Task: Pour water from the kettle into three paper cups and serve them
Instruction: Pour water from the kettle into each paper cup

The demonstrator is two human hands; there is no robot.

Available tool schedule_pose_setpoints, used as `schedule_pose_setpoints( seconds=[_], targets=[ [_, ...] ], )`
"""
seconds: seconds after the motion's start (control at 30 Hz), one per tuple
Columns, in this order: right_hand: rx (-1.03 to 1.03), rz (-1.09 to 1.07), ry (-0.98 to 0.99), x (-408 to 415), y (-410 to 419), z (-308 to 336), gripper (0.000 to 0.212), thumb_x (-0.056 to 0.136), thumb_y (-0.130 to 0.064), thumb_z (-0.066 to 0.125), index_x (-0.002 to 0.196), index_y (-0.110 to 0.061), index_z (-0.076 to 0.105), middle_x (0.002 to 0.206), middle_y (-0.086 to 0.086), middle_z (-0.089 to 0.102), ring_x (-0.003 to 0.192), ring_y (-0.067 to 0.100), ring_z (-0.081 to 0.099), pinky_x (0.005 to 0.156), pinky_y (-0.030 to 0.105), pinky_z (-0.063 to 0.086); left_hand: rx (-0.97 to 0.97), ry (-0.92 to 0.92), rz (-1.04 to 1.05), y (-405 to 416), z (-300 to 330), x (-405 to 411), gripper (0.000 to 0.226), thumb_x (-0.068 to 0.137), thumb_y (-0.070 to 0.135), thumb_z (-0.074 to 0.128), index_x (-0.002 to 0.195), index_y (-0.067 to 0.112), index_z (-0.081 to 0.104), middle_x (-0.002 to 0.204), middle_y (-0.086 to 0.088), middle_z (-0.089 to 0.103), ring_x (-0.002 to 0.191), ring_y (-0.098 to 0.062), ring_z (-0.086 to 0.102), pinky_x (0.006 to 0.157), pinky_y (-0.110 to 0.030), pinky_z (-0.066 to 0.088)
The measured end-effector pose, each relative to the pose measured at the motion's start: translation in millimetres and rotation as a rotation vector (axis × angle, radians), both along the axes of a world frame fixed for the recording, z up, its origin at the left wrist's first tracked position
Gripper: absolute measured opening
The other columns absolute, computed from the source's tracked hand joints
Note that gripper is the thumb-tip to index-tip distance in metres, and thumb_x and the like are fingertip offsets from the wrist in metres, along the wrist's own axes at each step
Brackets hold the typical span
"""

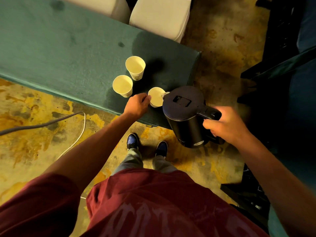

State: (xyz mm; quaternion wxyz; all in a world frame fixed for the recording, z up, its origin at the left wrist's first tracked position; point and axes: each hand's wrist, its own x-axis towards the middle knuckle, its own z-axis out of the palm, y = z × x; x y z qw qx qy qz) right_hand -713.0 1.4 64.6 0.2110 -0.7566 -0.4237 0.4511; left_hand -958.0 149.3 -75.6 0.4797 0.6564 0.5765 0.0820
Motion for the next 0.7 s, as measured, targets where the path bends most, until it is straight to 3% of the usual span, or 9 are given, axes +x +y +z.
schedule_pose_setpoints(
  seconds=[0.2, 0.5, 0.6, 0.7],
  targets=[
    [0.008, 0.002, 0.008, -1.6, -1.3, 2.6, 0.015, 0.064, -0.025, 0.064, 0.055, -0.025, 0.052, 0.048, -0.006, 0.049, 0.049, 0.019, 0.047, 0.053, 0.038, 0.04, 0.0, -0.001, -0.003, 0.0, -0.4, -1.9, 0.037, 0.103, 0.037, 0.046, 0.077, 0.012, 0.056, 0.071, -0.006, 0.06, 0.064, -0.022, 0.059, 0.068, -0.047, 0.054],
    [0.021, 0.028, -0.025, -2.0, -6.9, 3.5, 0.013, 0.064, -0.023, 0.064, 0.057, -0.024, 0.054, 0.048, -0.008, 0.05, 0.048, 0.012, 0.045, 0.052, 0.035, 0.039, 0.0, 0.012, -0.01, -0.7, 1.0, -0.6, 0.035, 0.103, 0.036, 0.047, 0.078, 0.014, 0.056, 0.071, -0.006, 0.061, 0.062, -0.021, 0.059, 0.065, -0.041, 0.053],
    [0.047, 0.018, -0.03, -1.1, -13.1, -0.2, 0.012, 0.063, -0.023, 0.064, 0.063, -0.016, 0.054, 0.052, 0.0, 0.052, 0.052, 0.017, 0.049, 0.053, 0.035, 0.039, -0.007, 0.02, -0.008, -0.5, 1.7, 0.4, 0.034, 0.104, 0.035, 0.047, 0.079, 0.014, 0.057, 0.069, -0.002, 0.059, 0.058, -0.015, 0.057, 0.059, -0.031, 0.047],
    [0.082, -0.009, -0.001, -1.9, -17.7, -3.4, 0.016, 0.062, -0.021, 0.065, 0.065, -0.008, 0.056, 0.06, 0.018, 0.056, 0.057, 0.02, 0.051, 0.054, 0.036, 0.04, -0.011, 0.029, 0.004, -1.6, 2.9, 2.0, 0.034, 0.104, 0.034, 0.047, 0.08, 0.012, 0.057, 0.069, -0.002, 0.058, 0.056, -0.012, 0.055, 0.056, -0.027, 0.043]
  ],
)
